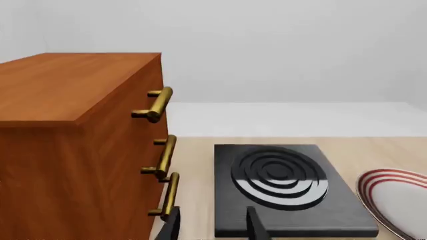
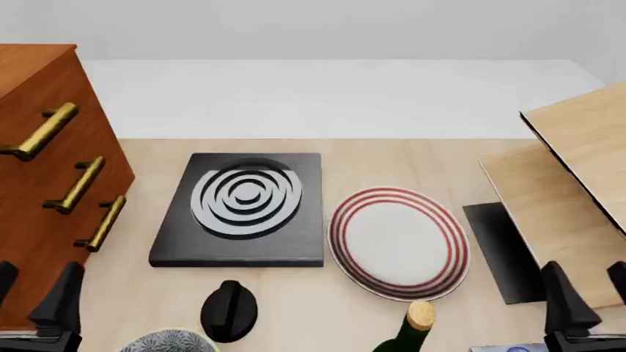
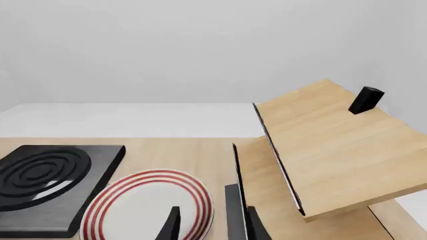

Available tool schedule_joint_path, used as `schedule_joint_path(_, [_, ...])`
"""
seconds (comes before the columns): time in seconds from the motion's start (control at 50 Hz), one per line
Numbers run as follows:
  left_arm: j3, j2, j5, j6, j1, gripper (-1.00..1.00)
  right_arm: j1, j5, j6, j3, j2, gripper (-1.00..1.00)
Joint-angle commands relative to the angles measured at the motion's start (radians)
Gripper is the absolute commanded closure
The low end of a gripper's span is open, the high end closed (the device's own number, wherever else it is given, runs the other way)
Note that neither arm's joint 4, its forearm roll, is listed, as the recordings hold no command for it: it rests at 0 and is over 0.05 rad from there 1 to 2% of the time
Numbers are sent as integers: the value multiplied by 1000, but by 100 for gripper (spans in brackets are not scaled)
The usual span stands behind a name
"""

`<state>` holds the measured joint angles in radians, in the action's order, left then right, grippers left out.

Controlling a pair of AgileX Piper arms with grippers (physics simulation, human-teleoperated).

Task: Pick up the akita bowl and put it on the plate.

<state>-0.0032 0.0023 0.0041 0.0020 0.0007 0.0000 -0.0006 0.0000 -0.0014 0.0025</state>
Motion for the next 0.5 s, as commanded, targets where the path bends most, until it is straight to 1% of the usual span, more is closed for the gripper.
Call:
schedule_joint_path(0.02, [-17, 4, 31, 4, 5, -100, 0, -1, 0, -3, 5, -100])
schedule_joint_path(0.14, [-32, 14, 58, -3, -7, -100, 0, -1, 0, -3, 6, -100])
schedule_joint_path(0.18, [-43, 13, 86, -28, 1, -100, 0, -1, 0, -3, 5, -100])
schedule_joint_path(0.2, [-52, 1, 107, -17, 0, -100, 0, -1, 0, -3, 5, -100])
schedule_joint_path(0.24, [-64, 22, 140, -11, 22, -100, 0, -1, 0, -3, 5, -100])
schedule_joint_path(0.28, [-86, 7, 179, -18, 12, -100, 0, -1, 0, -3, 5, -100])
schedule_joint_path(0.3, [-91, 39, 191, 8, 34, -100, 0, -1, 0, -3, 5, -100])
schedule_joint_path(0.32, [-101, 7, 217, 4, 15, -100, 0, -1, 0, -3, 5, -100])
schedule_joint_path(0.38, [-146, 3, 284, 14, 12, -100, 0, -1, 0, -3, 5, -100])
schedule_joint_path(0.42, [-175, 1, 328, 31, -1, -100, 0, -1, 0, -3, 5, -100])
schedule_joint_path(0.48, [-218, 0, 382, 35, -21, -100, 0, -1, 0, -3, 5, -100])
schedule_joint_path(0.5, [-232, 0, 390, 57, -30, -100, 0, -1, 0, -3, 5, -100])
